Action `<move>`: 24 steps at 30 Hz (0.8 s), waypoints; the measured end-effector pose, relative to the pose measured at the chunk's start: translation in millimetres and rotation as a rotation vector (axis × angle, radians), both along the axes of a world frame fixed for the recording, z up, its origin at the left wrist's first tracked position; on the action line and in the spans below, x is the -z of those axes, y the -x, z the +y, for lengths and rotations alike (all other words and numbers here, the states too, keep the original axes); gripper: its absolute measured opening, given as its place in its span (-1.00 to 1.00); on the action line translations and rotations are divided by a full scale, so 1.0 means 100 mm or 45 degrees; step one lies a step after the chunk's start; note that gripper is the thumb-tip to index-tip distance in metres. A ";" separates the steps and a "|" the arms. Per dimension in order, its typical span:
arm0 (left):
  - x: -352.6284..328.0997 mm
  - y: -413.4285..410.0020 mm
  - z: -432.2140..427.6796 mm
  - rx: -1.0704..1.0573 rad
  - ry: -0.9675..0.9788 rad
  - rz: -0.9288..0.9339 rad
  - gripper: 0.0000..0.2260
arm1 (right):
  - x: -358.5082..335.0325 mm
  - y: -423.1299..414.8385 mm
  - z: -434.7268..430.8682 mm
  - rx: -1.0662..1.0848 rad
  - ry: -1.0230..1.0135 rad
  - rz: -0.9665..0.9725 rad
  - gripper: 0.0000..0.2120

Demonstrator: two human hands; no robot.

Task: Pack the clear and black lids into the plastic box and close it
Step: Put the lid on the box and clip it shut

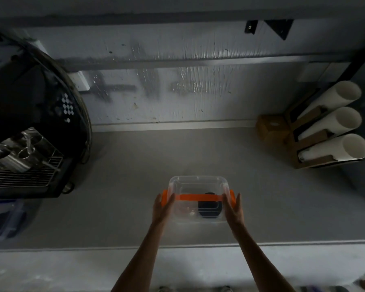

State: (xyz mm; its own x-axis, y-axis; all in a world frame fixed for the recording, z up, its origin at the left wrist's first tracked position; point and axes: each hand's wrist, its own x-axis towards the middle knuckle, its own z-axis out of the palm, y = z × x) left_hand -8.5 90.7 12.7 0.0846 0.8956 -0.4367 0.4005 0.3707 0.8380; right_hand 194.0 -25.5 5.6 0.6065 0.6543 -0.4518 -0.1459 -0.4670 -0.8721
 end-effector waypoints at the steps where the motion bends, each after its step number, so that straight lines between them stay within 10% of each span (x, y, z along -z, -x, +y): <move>1: -0.01 0.01 0.02 -0.025 0.170 -0.103 -0.47 | -0.01 -0.05 -0.01 0.010 -0.037 0.100 -0.02; 4: -0.03 0.10 0.04 -0.112 0.485 -0.351 -0.19 | -0.03 -0.17 -0.05 0.072 0.024 0.136 0.15; 10: -0.08 -0.27 0.05 0.631 -0.704 0.795 -0.34 | -0.14 0.00 0.33 -0.553 0.291 -1.405 -0.20; 13: 0.03 -0.39 -0.02 1.042 -0.982 0.944 -0.35 | -0.04 0.01 0.40 -0.778 0.383 -1.490 -0.24; 24: 0.08 -0.42 0.04 1.095 -0.844 1.014 -0.31 | -0.02 -0.01 0.37 -0.788 0.401 -1.394 -0.26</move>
